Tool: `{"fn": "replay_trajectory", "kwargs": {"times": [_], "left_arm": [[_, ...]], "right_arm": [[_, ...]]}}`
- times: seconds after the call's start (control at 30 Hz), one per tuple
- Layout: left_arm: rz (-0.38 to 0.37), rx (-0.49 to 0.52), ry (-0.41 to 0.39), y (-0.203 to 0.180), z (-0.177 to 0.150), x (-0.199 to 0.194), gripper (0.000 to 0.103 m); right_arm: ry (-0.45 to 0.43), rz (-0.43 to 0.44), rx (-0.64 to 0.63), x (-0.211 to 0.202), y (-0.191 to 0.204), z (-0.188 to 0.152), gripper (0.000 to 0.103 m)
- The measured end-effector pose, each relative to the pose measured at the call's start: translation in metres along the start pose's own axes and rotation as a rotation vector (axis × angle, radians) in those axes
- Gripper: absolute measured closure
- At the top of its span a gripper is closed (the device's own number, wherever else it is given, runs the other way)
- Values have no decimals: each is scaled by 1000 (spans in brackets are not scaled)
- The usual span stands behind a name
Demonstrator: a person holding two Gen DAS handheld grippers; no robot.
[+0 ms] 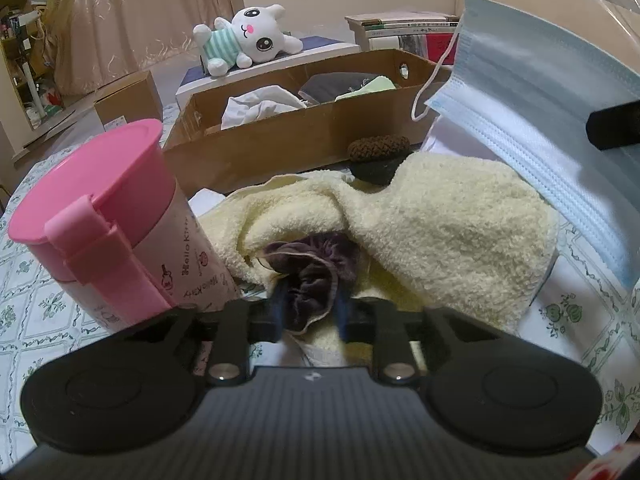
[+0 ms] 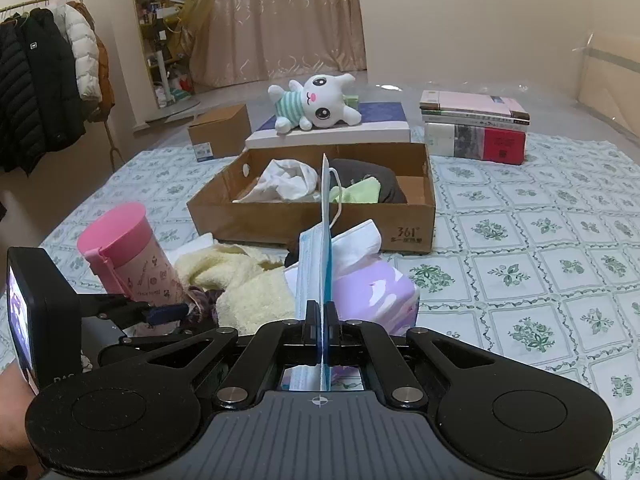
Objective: Organize soft objects
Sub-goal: 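Grasp the dark brown scrunchie with the left tool while the right tool holds the mask, then carry the scrunchie and the blue mask over the cardboard box with both tools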
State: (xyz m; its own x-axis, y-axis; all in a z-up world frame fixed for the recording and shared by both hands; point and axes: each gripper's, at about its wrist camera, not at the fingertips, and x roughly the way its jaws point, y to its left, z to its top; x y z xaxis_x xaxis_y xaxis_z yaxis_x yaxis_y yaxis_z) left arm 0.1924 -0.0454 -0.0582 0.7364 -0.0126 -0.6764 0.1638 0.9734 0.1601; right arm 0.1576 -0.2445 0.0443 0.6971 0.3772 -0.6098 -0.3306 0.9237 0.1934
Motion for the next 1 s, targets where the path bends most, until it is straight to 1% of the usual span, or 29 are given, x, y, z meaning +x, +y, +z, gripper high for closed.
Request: {"fn": "replay_trajectory", "kwargs": {"times": [0.17,0.6,0.83,1.0], "left_arm": [[-16,-24,-15,5,0,-17,95],[-69,-96,-86,21,6,-93,95],[-83,-94,-119,21,9,-125,95],[-84,-87,-133,17,9,-137,95]], "right_arm": [[-13,-8,-13,-5,4,0,102],[-68,-4,-37,-34,22,6,102],[-85,2,-47,-46,31,6,102],[-94,1,-51,-54,33,5,102]]}}
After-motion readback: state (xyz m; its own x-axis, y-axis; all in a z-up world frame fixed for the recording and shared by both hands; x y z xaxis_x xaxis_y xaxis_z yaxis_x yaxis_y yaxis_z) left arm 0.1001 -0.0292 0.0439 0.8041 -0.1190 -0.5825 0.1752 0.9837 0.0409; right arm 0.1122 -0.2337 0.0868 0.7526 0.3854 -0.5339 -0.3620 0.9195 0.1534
